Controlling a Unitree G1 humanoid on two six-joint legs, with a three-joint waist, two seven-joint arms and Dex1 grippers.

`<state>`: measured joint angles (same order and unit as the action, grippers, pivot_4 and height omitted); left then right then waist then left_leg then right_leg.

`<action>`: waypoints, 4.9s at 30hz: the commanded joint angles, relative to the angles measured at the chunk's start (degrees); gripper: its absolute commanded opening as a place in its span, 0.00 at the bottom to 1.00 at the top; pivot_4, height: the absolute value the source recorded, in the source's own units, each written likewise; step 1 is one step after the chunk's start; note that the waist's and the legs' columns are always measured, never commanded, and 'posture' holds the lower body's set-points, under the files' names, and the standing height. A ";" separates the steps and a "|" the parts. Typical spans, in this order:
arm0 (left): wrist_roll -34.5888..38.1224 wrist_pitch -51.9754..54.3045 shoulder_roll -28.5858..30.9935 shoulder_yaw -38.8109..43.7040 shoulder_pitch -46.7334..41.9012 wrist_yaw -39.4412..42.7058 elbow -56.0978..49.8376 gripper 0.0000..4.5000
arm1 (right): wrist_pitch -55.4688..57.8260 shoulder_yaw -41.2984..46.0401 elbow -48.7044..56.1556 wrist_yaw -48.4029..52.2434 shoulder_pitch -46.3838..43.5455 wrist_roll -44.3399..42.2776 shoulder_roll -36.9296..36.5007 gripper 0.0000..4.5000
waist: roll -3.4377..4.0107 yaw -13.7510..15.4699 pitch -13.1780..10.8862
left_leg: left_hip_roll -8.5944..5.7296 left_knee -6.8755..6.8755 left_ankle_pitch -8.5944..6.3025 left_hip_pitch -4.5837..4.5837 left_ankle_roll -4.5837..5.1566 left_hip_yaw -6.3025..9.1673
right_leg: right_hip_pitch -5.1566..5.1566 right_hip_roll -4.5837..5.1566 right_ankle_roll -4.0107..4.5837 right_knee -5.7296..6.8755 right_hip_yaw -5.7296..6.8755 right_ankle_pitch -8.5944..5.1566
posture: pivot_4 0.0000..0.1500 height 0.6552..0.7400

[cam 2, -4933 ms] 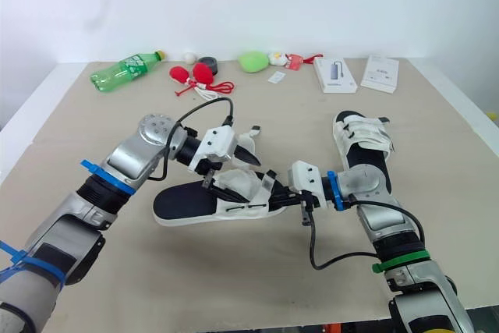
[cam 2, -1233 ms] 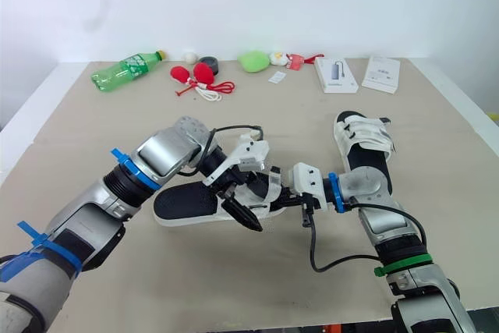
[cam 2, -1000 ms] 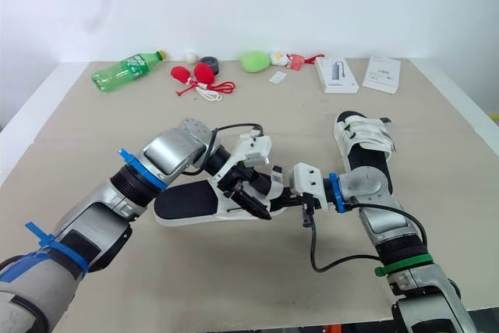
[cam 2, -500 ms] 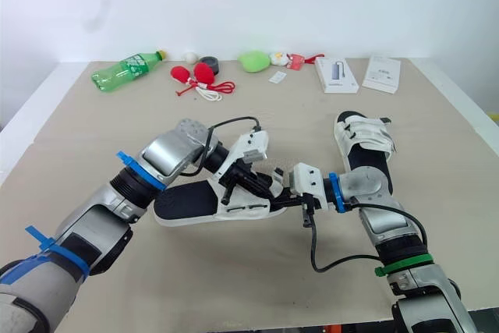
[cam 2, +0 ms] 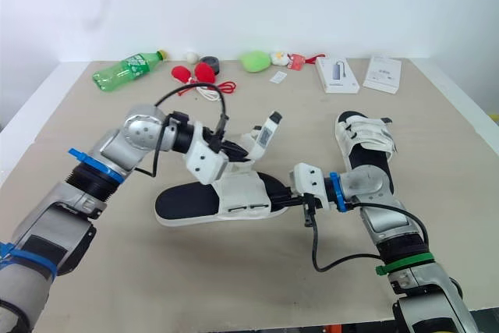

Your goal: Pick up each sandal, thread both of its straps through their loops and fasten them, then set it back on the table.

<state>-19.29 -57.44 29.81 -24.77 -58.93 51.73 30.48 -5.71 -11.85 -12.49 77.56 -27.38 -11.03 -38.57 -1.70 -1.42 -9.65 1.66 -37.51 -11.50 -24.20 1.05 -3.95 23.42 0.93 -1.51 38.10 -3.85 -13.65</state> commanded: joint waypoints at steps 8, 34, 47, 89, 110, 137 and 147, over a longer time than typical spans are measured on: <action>-21.65 -26.24 1.72 10.73 2.53 -27.33 -0.28 0.02 | -1.65 -1.64 -3.86 0.94 -1.79 2.14 0.48 0.00 | -0.01 -0.09 0.01 | 0.04 0.00 0.04 0.16 0.14 -0.49 | -0.01 0.15 -0.16 -0.02 0.06 0.24 | 1.00 1.00; 63.76 67.83 21.22 1.77 17.00 14.12 -32.00 0.66 | -3.04 -2.23 -7.32 2.92 -4.16 2.25 0.99 0.00 | -0.02 -0.46 0.00 | 0.27 -0.01 0.16 0.33 0.24 -0.66 | -0.01 -0.32 -0.16 0.09 0.02 -0.07 | 1.00 1.00; 70.55 95.01 23.40 10.77 37.77 10.64 -53.02 0.66 | -1.19 -2.30 -7.23 2.20 -4.79 2.37 2.06 0.00 | -0.06 -0.66 -0.02 | 0.30 0.08 0.18 0.40 0.11 -0.50 | -0.06 -0.28 -0.02 0.08 0.11 -0.19 | 1.00 1.00; 49.40 94.88 1.82 3.91 36.07 10.46 -47.01 0.66 | 0.60 -1.51 -4.46 1.04 -3.59 2.79 0.01 0.00 | -0.20 -0.49 -0.01 | 0.08 0.42 0.28 0.42 -0.06 -0.44 | -0.03 0.18 -0.01 -0.02 0.25 -0.24 | 1.00 1.00; 71.39 122.79 5.81 17.22 19.47 21.27 -35.58 0.00 | 0.69 -1.08 -4.55 0.60 -3.71 2.65 -0.76 0.00 | -0.36 -0.49 -0.15 | 0.04 0.26 0.31 0.14 -0.05 -0.05 | 0.06 0.00 -0.02 -0.02 0.64 -0.26 | 1.00 1.00; 54.89 112.33 -0.86 9.24 9.04 28.70 -17.01 0.00 | -0.21 -1.34 -4.07 -0.65 -3.37 3.56 -1.10 0.00 | -0.35 -0.41 -0.14 | -0.03 0.27 0.30 -0.04 -0.05 0.17 | 0.05 0.14 -0.02 -0.05 0.79 -0.34 | 1.00 1.00; 47.73 108.33 -0.62 4.46 10.26 27.68 -17.31 0.00 | -1.11 -1.53 -4.64 -0.66 -3.58 3.77 -1.04 0.00 | -0.35 -0.42 -0.14 | -0.03 0.27 0.30 -0.04 -0.05 0.20 | 0.04 0.05 0.00 -0.05 0.81 -0.36 | 1.00 1.00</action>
<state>30.36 52.01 28.93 -18.68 -49.10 79.81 14.06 -6.95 -13.44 -15.98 77.33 -31.44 -9.06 -38.74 -2.04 -1.84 -9.79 1.63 -37.24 -11.20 -24.24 1.00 -3.74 23.46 0.99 -1.51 38.05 -3.04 -14.02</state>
